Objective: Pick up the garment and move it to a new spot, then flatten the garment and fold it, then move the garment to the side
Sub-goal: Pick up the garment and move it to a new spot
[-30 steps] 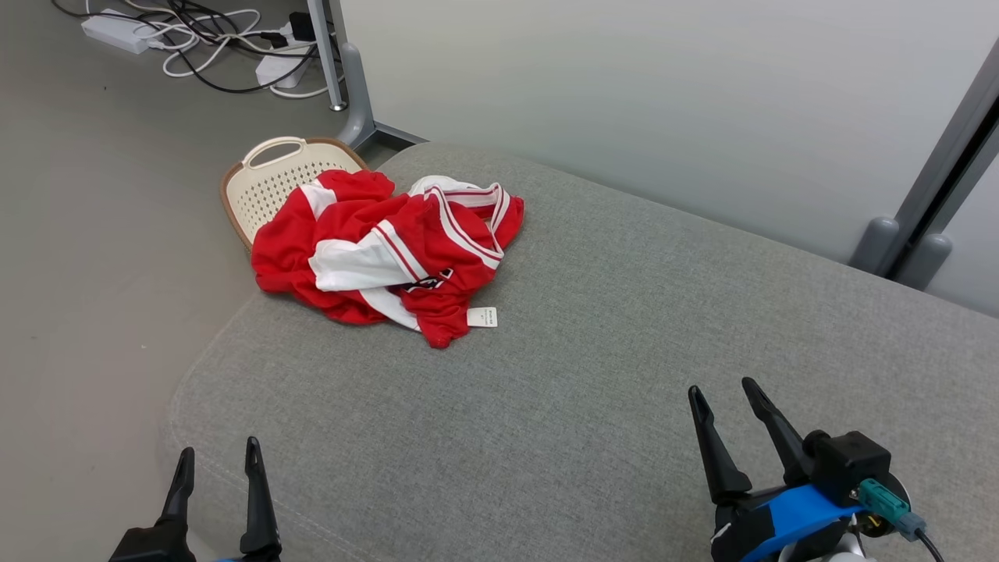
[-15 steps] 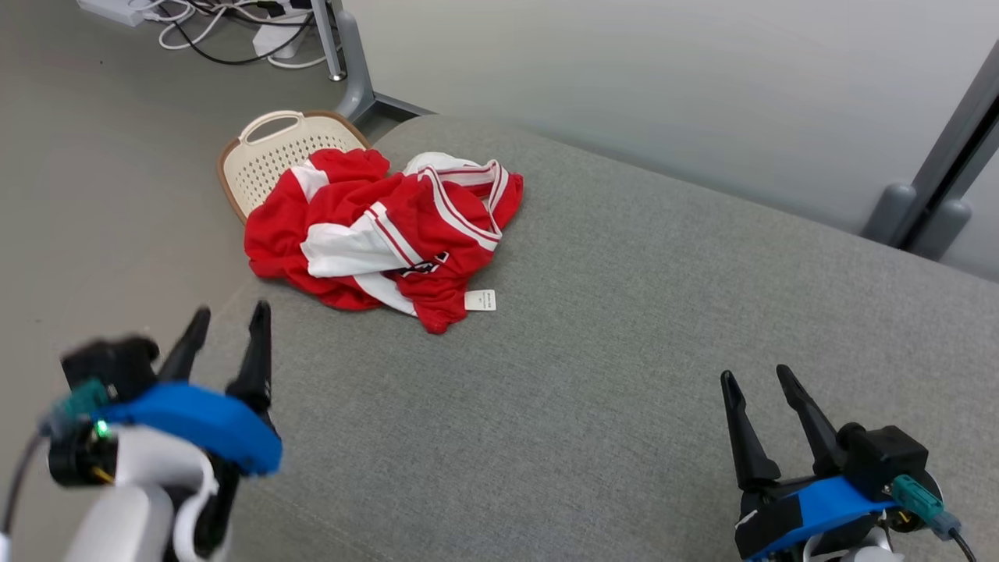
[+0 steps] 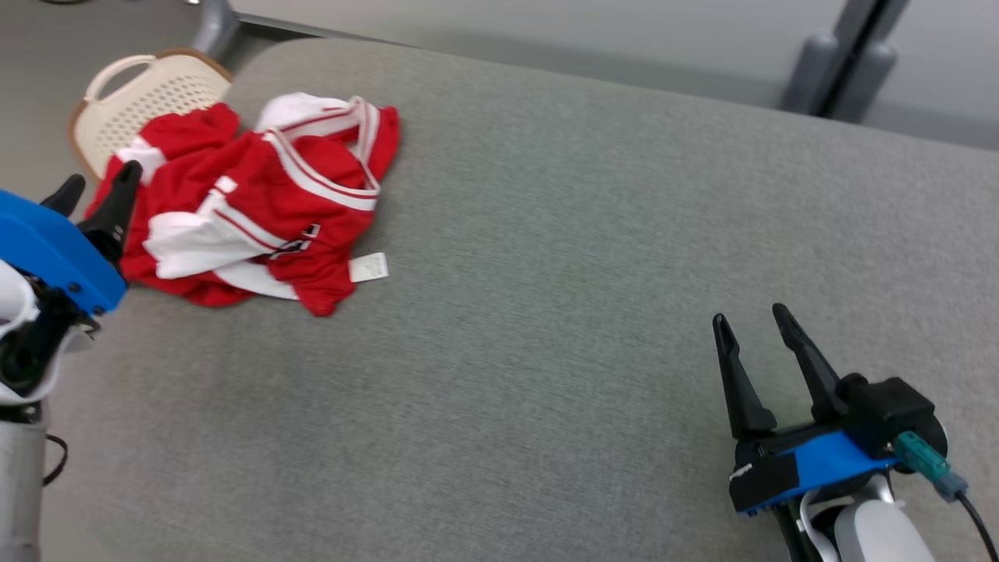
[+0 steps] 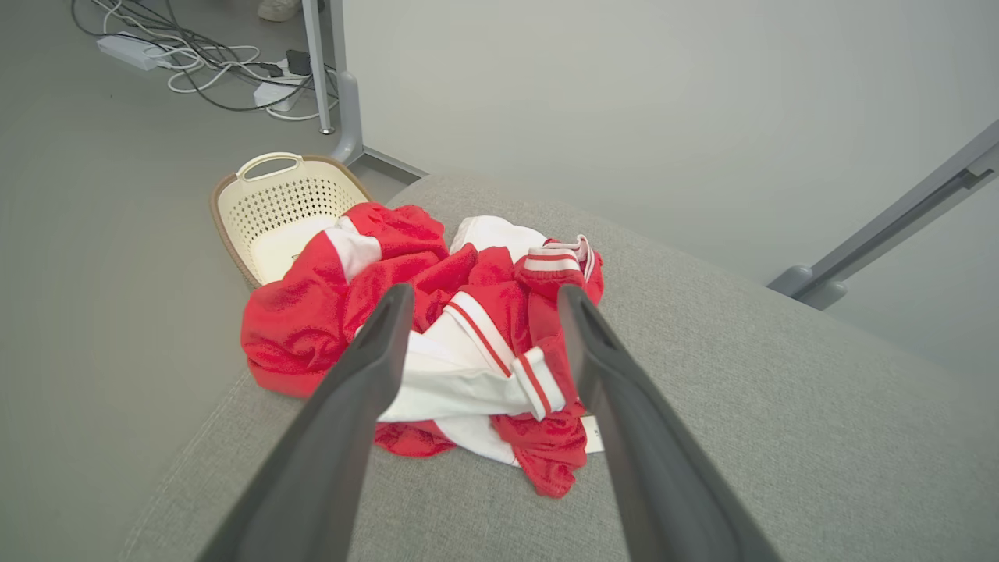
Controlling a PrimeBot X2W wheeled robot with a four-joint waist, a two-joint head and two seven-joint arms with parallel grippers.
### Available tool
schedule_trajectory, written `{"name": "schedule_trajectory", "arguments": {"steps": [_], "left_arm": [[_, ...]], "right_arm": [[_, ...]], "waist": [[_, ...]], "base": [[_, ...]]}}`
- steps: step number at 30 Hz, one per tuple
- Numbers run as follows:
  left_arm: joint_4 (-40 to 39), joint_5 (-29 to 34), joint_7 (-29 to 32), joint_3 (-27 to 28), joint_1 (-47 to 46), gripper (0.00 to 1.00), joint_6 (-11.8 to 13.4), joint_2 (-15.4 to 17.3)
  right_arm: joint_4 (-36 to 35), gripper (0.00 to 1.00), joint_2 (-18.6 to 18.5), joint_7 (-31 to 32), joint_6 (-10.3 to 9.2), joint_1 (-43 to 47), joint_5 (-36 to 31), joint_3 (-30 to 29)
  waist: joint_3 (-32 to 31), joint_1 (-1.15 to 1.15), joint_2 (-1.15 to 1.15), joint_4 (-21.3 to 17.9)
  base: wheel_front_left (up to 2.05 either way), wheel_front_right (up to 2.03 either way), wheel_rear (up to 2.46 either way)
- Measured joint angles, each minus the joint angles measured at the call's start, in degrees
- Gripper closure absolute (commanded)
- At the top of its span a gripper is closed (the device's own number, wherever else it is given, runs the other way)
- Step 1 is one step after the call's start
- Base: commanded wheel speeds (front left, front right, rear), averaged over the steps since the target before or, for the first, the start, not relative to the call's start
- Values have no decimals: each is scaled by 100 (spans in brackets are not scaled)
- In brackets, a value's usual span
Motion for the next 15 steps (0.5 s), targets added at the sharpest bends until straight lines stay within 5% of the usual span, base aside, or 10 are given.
{"name": "schedule_trajectory", "arguments": {"steps": [15], "left_arm": [[411, -198, 1149, 4, -493, 0, 111, 642]], "right_arm": [[-166, 0, -4, -59, 0, -269, 31, 46]], "waist": [[817, 0, 0, -1167]], "base": [[0, 0, 0]]}}
